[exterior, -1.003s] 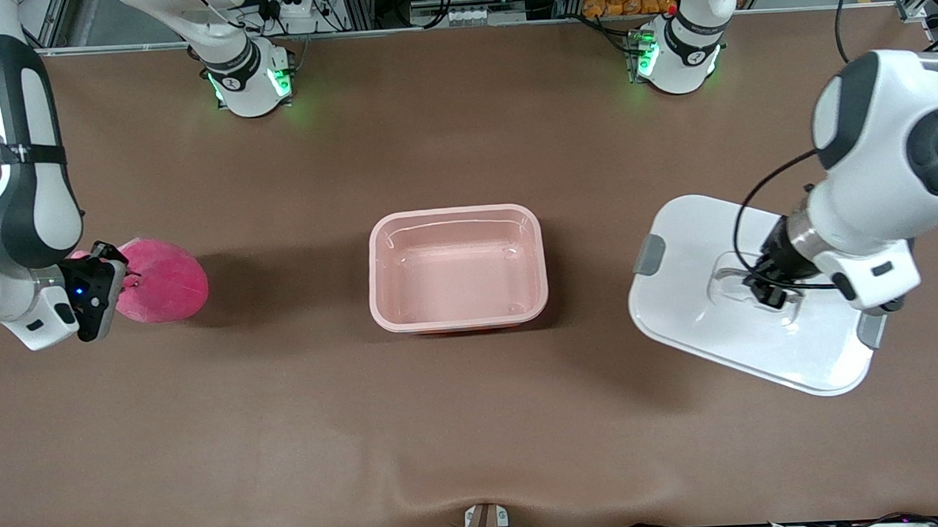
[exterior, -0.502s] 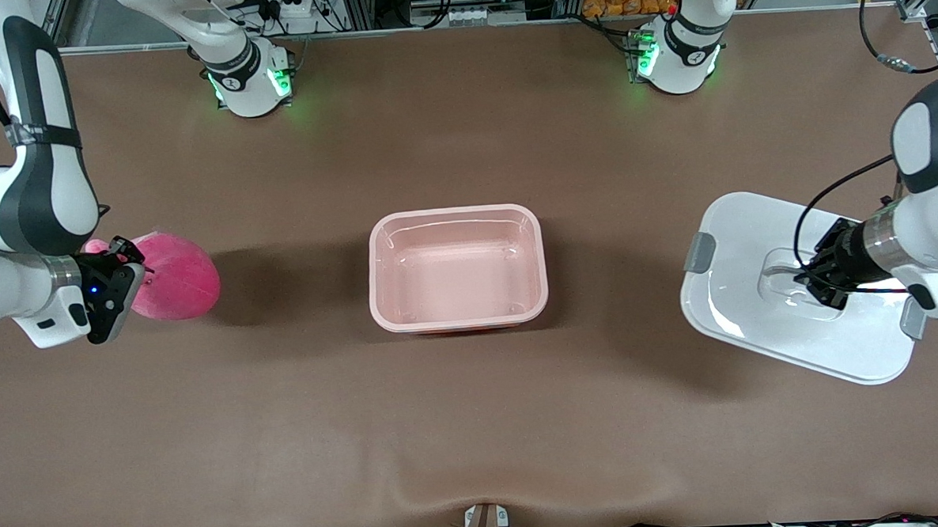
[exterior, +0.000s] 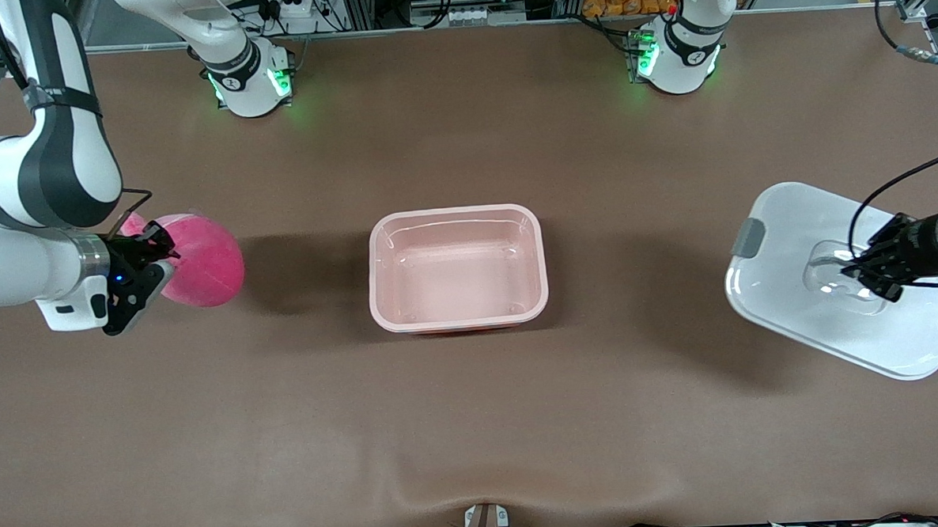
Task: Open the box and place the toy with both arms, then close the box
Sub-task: 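Lift the lid with the left gripper while the right gripper lifts the toy, then carry the pink toy over the pink box base with the right gripper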
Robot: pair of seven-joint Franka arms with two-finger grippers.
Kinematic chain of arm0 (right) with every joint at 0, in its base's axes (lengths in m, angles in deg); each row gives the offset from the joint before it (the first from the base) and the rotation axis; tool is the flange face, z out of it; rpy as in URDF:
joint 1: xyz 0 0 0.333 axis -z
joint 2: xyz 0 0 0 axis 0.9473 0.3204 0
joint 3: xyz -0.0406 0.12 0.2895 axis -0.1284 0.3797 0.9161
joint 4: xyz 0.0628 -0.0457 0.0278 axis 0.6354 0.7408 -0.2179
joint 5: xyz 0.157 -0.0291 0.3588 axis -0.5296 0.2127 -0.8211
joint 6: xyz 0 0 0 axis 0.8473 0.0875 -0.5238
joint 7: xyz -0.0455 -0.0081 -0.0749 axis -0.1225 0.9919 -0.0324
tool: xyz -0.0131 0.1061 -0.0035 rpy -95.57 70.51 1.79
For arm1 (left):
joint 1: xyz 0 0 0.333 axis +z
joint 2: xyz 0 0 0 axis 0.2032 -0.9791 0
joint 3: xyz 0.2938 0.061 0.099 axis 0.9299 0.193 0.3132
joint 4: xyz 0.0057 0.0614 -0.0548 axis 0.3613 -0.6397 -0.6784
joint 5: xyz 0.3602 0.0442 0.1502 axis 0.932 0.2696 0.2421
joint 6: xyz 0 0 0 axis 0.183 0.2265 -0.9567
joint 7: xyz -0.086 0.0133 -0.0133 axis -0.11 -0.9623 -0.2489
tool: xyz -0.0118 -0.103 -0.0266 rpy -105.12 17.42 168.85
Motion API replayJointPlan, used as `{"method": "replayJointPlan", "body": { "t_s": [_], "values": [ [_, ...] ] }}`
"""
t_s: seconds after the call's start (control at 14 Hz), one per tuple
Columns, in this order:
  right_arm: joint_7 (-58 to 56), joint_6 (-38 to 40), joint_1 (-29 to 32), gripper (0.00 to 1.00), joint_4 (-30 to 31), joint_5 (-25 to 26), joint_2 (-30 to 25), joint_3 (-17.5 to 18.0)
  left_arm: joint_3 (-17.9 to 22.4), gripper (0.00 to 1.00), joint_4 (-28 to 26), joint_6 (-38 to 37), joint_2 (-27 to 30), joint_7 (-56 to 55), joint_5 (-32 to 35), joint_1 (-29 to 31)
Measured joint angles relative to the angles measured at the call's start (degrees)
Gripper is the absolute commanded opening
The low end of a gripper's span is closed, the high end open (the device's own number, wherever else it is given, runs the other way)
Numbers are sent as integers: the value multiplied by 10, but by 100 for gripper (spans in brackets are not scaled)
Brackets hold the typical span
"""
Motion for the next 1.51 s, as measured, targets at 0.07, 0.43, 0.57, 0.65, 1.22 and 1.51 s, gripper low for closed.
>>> {"method": "replayJointPlan", "body": {
  "t_s": [0.07, 0.43, 0.57, 0.65, 1.22, 1.51],
  "values": [
    [23, 2, -5, 0, -2, -7, 0, 0, 0, 0, 0, 0, 0, 10, -1, 10],
    [168, 12, -49, 0, -7, -20, -11, 2, 0, 0, -1, 5, 0, 13, -2, 32],
    [224, 16, -56, 0, -8, -20, -18, 18, 0, 0, -1, 16, 0, -3, -2, 34],
    [252, 16, -57, 0, -9, -20, -19, 27, -1, 0, 0, 23, 0, -17, -3, 34],
    [497, 13, -58, 0, -46, -47, -20, 100, -50, 0, 4, 42, 6, -151, -4, 27],
    [557, 13, -61, 0, -60, -57, -18, 107, -64, 0, 3, 55, 6, -198, -4, 25]
  ]
}}
